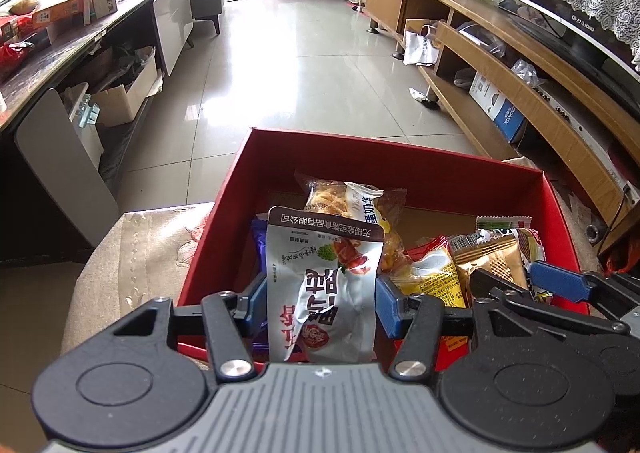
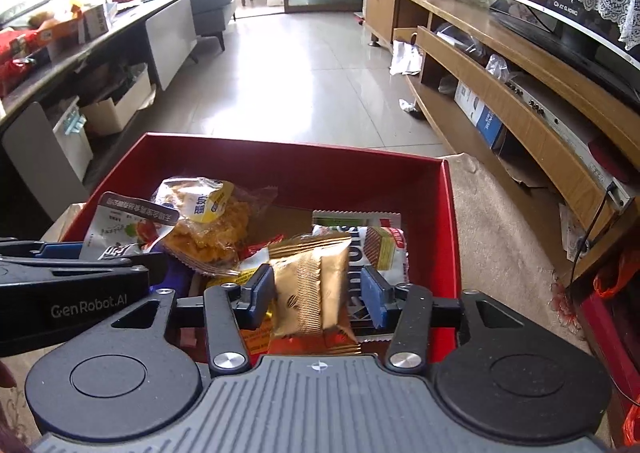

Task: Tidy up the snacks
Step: 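Lower both snacks into the red box and open both tools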

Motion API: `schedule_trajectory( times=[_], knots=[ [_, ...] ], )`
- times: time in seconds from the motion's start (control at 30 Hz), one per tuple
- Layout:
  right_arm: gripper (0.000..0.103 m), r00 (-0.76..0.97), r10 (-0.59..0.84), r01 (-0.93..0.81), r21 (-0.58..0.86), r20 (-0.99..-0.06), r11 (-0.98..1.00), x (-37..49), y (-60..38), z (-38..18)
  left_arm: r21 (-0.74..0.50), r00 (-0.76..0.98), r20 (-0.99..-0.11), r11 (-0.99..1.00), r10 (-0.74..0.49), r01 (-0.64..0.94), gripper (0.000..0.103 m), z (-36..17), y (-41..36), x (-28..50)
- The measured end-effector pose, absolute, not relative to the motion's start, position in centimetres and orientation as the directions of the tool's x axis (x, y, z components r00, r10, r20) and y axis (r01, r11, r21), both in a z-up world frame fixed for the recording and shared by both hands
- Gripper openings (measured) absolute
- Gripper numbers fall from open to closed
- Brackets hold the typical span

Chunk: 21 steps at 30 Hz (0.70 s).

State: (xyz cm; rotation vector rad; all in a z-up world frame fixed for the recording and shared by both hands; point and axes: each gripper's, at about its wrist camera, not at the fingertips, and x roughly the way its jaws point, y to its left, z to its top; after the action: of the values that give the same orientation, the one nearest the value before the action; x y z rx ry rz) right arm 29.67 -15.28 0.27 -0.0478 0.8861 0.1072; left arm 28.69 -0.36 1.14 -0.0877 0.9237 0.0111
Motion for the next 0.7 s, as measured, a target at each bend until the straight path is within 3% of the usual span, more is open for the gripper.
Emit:
schedule_trajectory(
  times=[0.1,0.7],
  knots=[
    [0.073,0.637,0.052,-0.089,-0.007,-0.769,0.996,29.8,-15.7,0.5,-0.091,0.605,-0.795,0.994,-0.036,-0.061,0.057,1.3,0.1,28.7],
    [0.076,0.678,0.037,-0.045,0.009,-0.734,0.999,28.9,-16.1,2.4,-0.085,0.652,-0.758,0.995,-0.027,-0.058,0.063,3.4,0.2,27.2]
  ],
)
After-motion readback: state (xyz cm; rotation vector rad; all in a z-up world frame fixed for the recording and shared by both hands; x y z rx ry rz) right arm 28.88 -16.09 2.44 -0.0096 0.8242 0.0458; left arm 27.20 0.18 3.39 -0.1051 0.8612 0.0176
